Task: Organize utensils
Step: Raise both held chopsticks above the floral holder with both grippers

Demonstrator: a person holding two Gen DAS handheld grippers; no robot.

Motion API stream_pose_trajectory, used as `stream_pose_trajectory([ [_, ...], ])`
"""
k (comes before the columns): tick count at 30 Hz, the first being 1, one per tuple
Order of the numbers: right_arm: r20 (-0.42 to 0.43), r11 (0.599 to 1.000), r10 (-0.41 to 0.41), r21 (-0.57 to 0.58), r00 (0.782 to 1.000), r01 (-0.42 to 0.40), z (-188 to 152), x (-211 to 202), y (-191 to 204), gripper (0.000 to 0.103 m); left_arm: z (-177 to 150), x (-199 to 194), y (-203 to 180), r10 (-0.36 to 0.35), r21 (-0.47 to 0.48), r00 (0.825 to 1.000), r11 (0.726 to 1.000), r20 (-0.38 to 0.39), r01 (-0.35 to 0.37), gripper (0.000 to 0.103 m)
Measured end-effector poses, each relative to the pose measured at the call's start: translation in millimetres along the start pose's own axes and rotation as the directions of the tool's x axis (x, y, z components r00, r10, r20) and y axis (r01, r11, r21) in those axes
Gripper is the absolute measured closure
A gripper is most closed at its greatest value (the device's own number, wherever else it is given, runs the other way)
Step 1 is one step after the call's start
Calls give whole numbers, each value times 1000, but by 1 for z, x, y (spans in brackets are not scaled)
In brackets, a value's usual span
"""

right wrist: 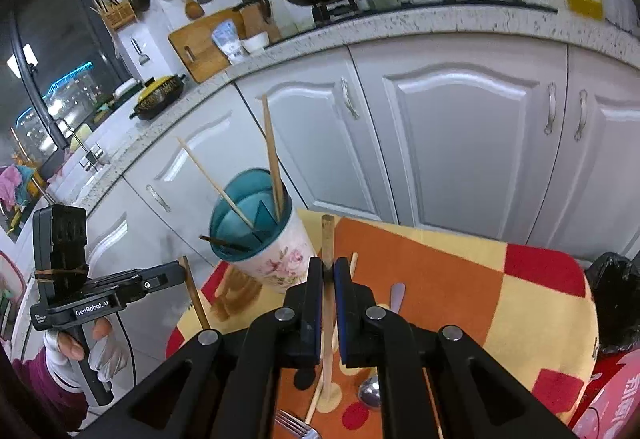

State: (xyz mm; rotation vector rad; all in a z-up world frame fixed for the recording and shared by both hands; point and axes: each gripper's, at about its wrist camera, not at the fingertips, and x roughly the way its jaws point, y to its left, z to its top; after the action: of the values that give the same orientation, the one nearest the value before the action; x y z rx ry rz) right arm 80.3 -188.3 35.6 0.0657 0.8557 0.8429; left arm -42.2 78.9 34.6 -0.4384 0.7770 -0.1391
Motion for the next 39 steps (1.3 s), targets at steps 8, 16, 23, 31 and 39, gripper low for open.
stream_pose_trajectory([
  [8,57,999,10,-40,998,-8,13,-28,15,98,9,-33,-16,-27,75,999,997,45,23,98],
  [16,109,997,13,-77,994,-5,40,-46,29,98,32,-63,-22,-59,101,994,994,87,50,101],
  [23,175,992,37,-128,984,-15,75,-64,52,98,68,-95,-31,-93,130,983,989,156,73,101],
  [31,167,991,61,-128,984,-40,78,-58,59,98,58,-84,-4,-4,76,989,997,150,-7,96],
  [39,128,993,60,-111,990,-46,70,-42,55,98,46,-28,43,141,-34,986,990,85,-138,63],
])
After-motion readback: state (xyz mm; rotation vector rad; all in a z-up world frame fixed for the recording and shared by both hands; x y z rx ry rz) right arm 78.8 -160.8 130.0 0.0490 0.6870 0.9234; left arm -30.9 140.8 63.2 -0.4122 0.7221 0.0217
